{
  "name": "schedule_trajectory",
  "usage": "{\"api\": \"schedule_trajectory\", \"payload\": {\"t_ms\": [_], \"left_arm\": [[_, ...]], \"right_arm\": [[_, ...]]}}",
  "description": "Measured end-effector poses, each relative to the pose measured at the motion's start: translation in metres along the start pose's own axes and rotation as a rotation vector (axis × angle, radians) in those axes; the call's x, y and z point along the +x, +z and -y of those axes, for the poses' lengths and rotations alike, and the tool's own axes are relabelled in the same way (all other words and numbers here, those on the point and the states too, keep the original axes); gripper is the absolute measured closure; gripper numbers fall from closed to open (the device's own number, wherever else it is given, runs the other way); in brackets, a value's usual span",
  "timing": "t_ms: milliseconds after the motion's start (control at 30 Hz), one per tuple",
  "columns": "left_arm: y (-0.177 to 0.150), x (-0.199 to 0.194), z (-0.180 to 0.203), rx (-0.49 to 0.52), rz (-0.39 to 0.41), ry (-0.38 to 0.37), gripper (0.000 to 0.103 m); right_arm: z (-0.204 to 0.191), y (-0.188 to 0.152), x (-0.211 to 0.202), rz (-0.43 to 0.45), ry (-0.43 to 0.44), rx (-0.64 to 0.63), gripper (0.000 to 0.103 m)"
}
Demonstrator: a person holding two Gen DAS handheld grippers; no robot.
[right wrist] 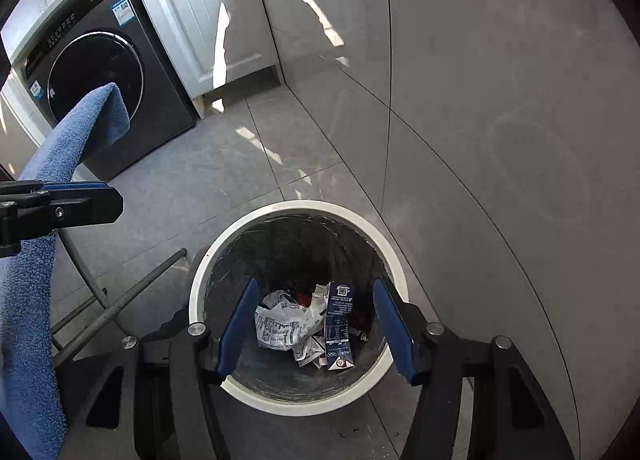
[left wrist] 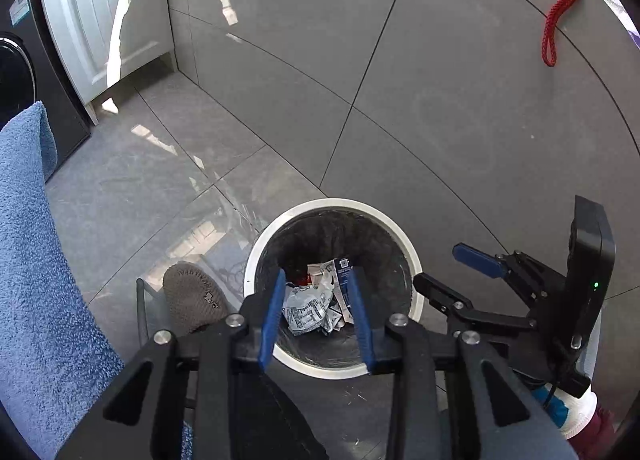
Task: Collect trash
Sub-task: 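Return both tools to the table above the remaining trash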
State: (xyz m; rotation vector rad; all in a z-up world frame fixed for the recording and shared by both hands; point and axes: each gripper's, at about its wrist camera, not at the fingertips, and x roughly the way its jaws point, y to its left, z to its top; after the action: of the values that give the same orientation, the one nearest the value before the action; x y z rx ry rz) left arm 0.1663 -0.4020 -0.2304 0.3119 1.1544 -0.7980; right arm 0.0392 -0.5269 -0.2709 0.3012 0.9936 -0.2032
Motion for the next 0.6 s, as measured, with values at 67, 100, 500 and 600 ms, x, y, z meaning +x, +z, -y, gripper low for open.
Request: {"api": "schedule_trajectory", "payload": {"t_ms": [67, 100, 500, 600], "left_arm": [[-0.003, -0.014, -0.002, 0.002, 0.03, 0.022, 0.072], [-0.005, -0.021, -0.004, -0.004, 0.045, 0.029, 0.072], [-0.059, -0.154, -0.038, -0.063, 0.275, 0.162, 0.062], [-0.082, -0.194, -0.055, -0.089, 0.341, 0.195, 0.055]], "right_arm": [[-0.002, -0.001, -0.007, 0.018, -0.003, 0.004, 0.045], [-0.002, -0.001, -0.014, 0.027, -0.006, 0.001, 0.045], [-0.061, 0.016, -0.123, 0.254, 0.002, -0.115, 0.045], [-0.081, 0.017, -0.154, 0.324, 0.021, -0.147, 0.045]]}}
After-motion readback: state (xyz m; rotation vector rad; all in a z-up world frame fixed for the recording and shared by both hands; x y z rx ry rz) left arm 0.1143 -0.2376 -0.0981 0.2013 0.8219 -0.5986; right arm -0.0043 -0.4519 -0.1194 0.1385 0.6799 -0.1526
